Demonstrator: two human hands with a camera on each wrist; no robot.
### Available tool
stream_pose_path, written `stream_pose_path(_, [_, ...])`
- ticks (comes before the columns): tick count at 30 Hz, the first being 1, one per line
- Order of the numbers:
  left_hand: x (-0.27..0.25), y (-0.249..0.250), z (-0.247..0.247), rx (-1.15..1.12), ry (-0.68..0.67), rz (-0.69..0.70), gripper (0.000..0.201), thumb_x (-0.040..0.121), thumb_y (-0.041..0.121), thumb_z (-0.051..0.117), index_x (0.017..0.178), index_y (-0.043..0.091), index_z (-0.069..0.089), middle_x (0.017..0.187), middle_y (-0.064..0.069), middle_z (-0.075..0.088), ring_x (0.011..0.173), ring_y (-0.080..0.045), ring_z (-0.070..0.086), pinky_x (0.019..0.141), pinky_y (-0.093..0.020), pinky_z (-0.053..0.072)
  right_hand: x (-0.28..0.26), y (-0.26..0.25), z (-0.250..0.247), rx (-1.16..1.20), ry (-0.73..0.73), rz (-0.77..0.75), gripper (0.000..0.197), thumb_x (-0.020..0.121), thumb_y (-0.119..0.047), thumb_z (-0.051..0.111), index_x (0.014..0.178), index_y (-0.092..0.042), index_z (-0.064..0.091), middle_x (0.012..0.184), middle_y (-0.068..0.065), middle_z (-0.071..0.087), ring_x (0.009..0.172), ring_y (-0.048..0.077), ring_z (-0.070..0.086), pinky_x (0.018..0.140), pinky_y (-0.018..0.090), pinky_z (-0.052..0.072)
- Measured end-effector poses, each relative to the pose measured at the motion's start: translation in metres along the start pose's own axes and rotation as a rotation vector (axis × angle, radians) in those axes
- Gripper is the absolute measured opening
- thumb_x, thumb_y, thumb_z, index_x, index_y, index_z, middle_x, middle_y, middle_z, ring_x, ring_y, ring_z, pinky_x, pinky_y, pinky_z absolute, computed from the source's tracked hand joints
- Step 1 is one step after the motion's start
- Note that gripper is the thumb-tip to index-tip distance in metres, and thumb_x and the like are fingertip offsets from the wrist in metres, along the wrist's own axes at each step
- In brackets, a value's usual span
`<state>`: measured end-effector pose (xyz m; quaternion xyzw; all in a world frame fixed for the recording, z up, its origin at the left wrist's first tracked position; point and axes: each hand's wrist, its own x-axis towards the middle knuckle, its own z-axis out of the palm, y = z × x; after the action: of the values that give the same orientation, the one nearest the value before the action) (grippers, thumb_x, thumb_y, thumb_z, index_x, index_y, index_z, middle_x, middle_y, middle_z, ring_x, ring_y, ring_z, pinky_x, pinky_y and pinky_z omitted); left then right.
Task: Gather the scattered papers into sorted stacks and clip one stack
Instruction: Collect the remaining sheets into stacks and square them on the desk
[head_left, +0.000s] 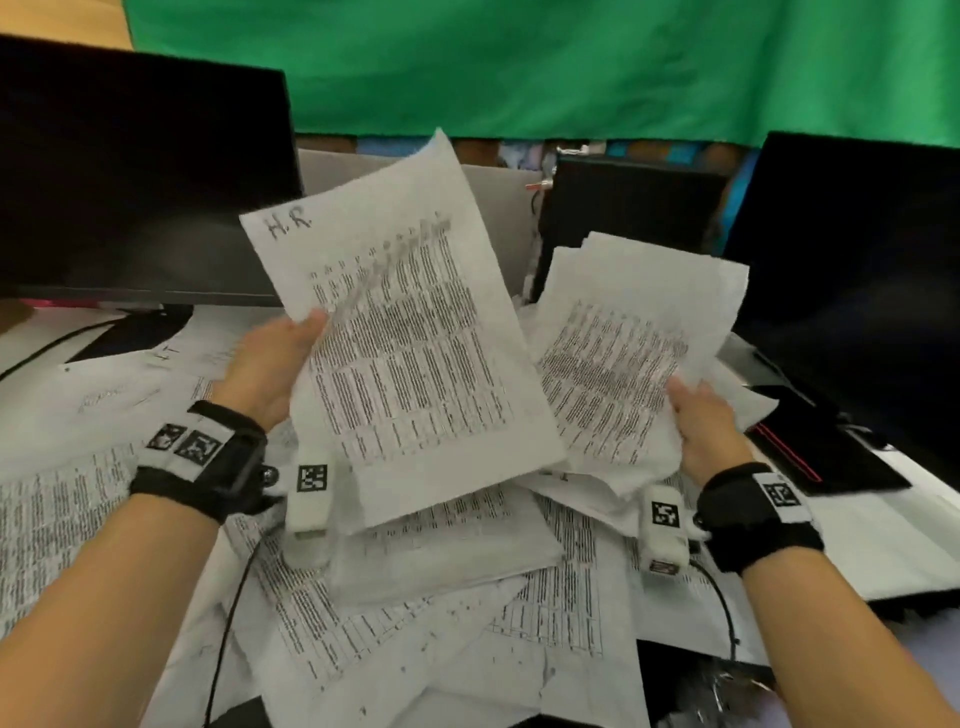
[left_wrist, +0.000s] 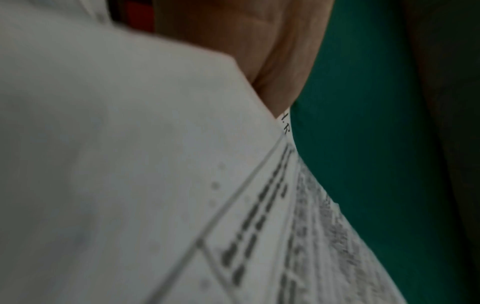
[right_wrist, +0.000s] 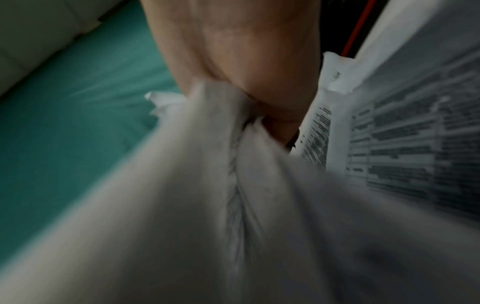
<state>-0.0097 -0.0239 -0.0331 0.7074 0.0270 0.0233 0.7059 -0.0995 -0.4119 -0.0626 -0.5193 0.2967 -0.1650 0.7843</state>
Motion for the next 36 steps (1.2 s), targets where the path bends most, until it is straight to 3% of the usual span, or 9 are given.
stream_pose_path(4, [-0.016, 0.006, 0.051, -0.025, -0.189, 0.011, 0.019, 0.097, 0.026, 0.053, 0.108, 0.015, 0.064, 0.107, -0.002, 0.069, 0.099, -0.02, 0.066, 0.084, -0.034, 0.053, -0.016, 0.013, 0.018, -0.031, -0.278, -0.055, 0.031, 0.103, -0.018, 0.049, 0.129, -0.005, 0.057, 0.123, 0.016, 0.067, 0.113, 0.03, 0.065, 0.093, 0.04, 0.055])
stream_pose_path(8, [-0.008, -0.002, 0.072, -0.036, -0.201, 0.017, 0.029, 0.095, 0.024, 0.056, 0.122, 0.014, 0.056, 0.112, 0.0, 0.068, 0.098, -0.015, 0.067, 0.074, -0.031, 0.054, -0.033, 0.011, 0.033, -0.084, -0.452, 0.05, 0.031, 0.102, -0.015, 0.047, 0.128, -0.003, 0.059, 0.116, 0.015, 0.071, 0.104, 0.027, 0.07, 0.089, 0.043, 0.057])
stream_pose_path(11, [0.002, -0.011, 0.074, -0.059, -0.308, -0.065, 0.048, 0.086, 0.028, 0.068, 0.128, 0.01, 0.053, 0.119, -0.01, 0.067, 0.101, -0.025, 0.068, 0.084, -0.047, 0.055, -0.043, 0.006, 0.04, -0.169, -0.536, 0.073, 0.035, 0.103, -0.023, 0.047, 0.129, -0.004, 0.06, 0.115, 0.016, 0.07, 0.094, 0.025, 0.073, 0.081, 0.04, 0.061])
stream_pose_path(15, [-0.002, -0.004, 0.085, 0.098, -0.107, 0.185, 0.035, 0.09, 0.016, 0.063, 0.125, 0.01, 0.059, 0.118, -0.001, 0.066, 0.107, -0.018, 0.064, 0.09, -0.034, 0.052, -0.055, -0.012, 0.046, -0.239, -0.76, 0.025, 0.062, 0.092, -0.06, 0.042, 0.14, -0.022, 0.052, 0.132, 0.008, 0.064, 0.124, 0.029, 0.059, 0.104, 0.048, 0.045])
stream_pose_path(20, [-0.04, 0.043, 0.105, 0.005, 0.084, 0.615, 0.021, 0.1, 0.018, 0.045, 0.119, 0.01, 0.049, 0.105, 0.014, 0.058, 0.093, 0.011, 0.057, 0.08, -0.006, 0.046, -0.07, -0.031, 0.063, -0.552, -0.57, -0.552, 0.031, 0.096, -0.025, 0.059, 0.126, -0.03, 0.056, 0.125, -0.006, 0.066, 0.118, 0.011, 0.062, 0.105, 0.043, 0.047])
stream_pose_path(23, [-0.063, 0.066, 0.111, -0.041, 0.026, 0.808, 0.013, 0.102, 0.016, 0.04, 0.114, 0.013, 0.038, 0.103, 0.016, 0.053, 0.09, 0.017, 0.056, 0.08, -0.008, 0.046, -0.076, -0.04, 0.066, -0.497, -0.518, -0.685, 0.027, 0.099, -0.027, 0.055, 0.123, -0.038, 0.052, 0.122, -0.015, 0.064, 0.115, 0.001, 0.061, 0.099, 0.029, 0.05])
stream_pose_path(28, [-0.055, 0.052, 0.099, -0.128, -0.058, 0.663, 0.03, 0.096, 0.029, 0.054, 0.119, 0.014, 0.042, 0.114, 0.007, 0.06, 0.096, 0.013, 0.059, 0.081, -0.01, 0.046, -0.072, -0.037, 0.054, -0.313, -0.506, -0.678, 0.054, 0.087, -0.029, 0.071, 0.137, -0.017, 0.051, 0.127, -0.003, 0.066, 0.113, 0.007, 0.065, 0.086, 0.023, 0.054])
stream_pose_path(31, [-0.058, 0.052, 0.109, -0.055, -0.155, 0.609, 0.05, 0.087, 0.041, 0.061, 0.127, 0.013, 0.051, 0.12, 0.001, 0.063, 0.11, -0.005, 0.061, 0.089, -0.018, 0.048, -0.078, -0.038, 0.066, -0.199, -0.505, -0.645, 0.045, 0.087, -0.018, 0.072, 0.129, -0.011, 0.057, 0.118, 0.001, 0.071, 0.108, 0.013, 0.068, 0.085, 0.026, 0.056])
stream_pose_path(36, [-0.072, 0.085, 0.128, -0.189, -0.102, 0.704, 0.026, 0.088, 0.014, 0.066, 0.111, 0.001, 0.063, 0.1, -0.001, 0.07, 0.09, -0.005, 0.067, 0.077, -0.017, 0.052, -0.095, -0.061, 0.091, -0.084, -0.439, -0.799, 0.026, 0.083, -0.01, 0.076, 0.106, -0.017, 0.067, 0.101, -0.003, 0.074, 0.098, 0.011, 0.07, 0.08, 0.025, 0.054])
